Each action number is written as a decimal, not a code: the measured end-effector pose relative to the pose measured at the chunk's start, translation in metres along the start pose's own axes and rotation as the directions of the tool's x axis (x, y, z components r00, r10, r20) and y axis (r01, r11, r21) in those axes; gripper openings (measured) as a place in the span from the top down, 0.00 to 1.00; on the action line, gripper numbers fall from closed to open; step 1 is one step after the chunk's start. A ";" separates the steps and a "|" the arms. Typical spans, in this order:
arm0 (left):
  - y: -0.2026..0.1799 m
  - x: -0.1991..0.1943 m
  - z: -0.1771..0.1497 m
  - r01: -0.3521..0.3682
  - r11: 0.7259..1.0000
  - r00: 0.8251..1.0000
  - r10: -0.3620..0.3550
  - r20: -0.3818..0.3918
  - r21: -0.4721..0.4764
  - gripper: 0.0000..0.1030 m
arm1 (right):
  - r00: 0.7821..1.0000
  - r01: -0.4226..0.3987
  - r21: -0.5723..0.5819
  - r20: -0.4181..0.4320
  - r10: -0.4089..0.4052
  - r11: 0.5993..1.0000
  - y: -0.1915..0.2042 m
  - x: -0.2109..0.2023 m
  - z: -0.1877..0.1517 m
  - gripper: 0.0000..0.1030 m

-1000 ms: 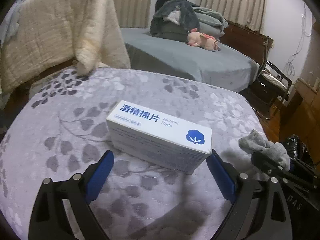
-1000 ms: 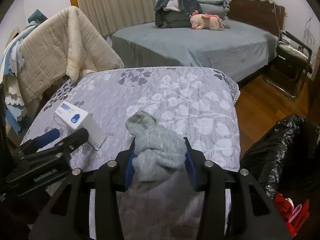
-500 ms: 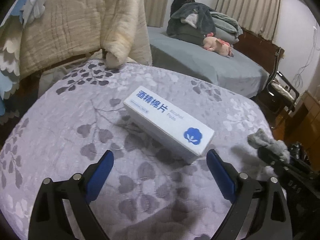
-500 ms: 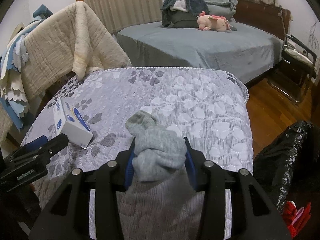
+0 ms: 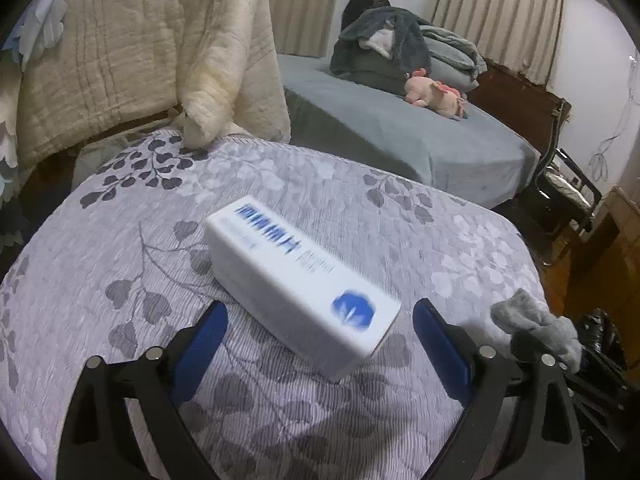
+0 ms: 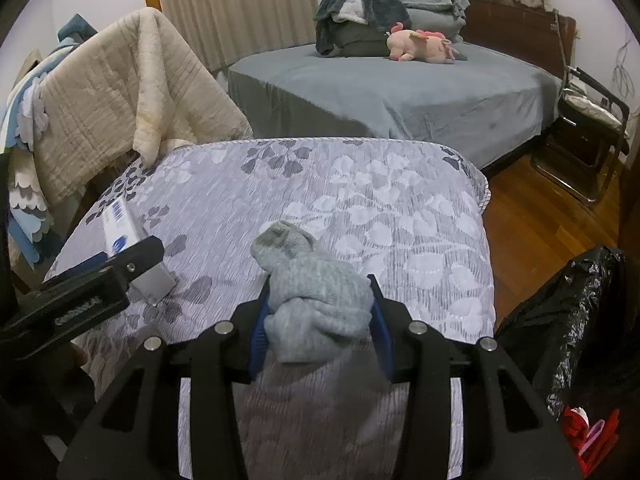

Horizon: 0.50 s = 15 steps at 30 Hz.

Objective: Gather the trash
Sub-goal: 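Grasp the white Alcohol Pads box with the left tool while the right tool holds the grey sock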

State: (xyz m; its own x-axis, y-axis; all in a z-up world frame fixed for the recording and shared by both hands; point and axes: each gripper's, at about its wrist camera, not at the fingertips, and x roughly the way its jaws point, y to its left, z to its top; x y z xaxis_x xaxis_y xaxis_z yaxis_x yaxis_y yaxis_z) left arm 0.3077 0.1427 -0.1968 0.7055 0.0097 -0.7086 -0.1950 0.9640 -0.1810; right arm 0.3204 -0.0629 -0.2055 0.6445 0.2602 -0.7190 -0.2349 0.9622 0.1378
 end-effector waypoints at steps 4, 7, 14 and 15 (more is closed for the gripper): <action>-0.003 0.006 0.003 -0.028 1.000 1.000 0.028 0.006 0.006 0.11 | 1.000 0.001 0.002 0.000 -0.001 1.000 -0.001 0.003 0.002 0.59; -0.003 0.015 0.005 -0.060 0.998 0.998 0.060 -0.008 0.009 0.11 | 1.000 0.000 0.003 0.000 0.000 1.000 -0.001 0.004 0.003 0.59; 0.011 0.014 0.003 -0.062 0.998 0.998 0.062 -0.028 0.002 0.23 | 1.000 -0.003 0.003 -0.004 0.003 1.000 0.001 0.006 0.003 0.59; 0.013 0.010 0.002 -0.061 0.998 0.998 0.061 -0.029 0.012 0.25 | 1.000 -0.005 0.003 -0.005 0.005 1.000 0.002 0.007 0.002 0.59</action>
State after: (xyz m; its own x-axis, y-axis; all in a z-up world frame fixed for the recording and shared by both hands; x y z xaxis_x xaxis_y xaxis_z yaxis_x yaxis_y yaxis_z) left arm 0.3138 0.1561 -0.2053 0.6720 0.0608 -0.7380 -0.2291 0.9648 -0.1291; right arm 0.3260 -0.0593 -0.2085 0.6392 0.2649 -0.7220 -0.2360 0.9611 0.1436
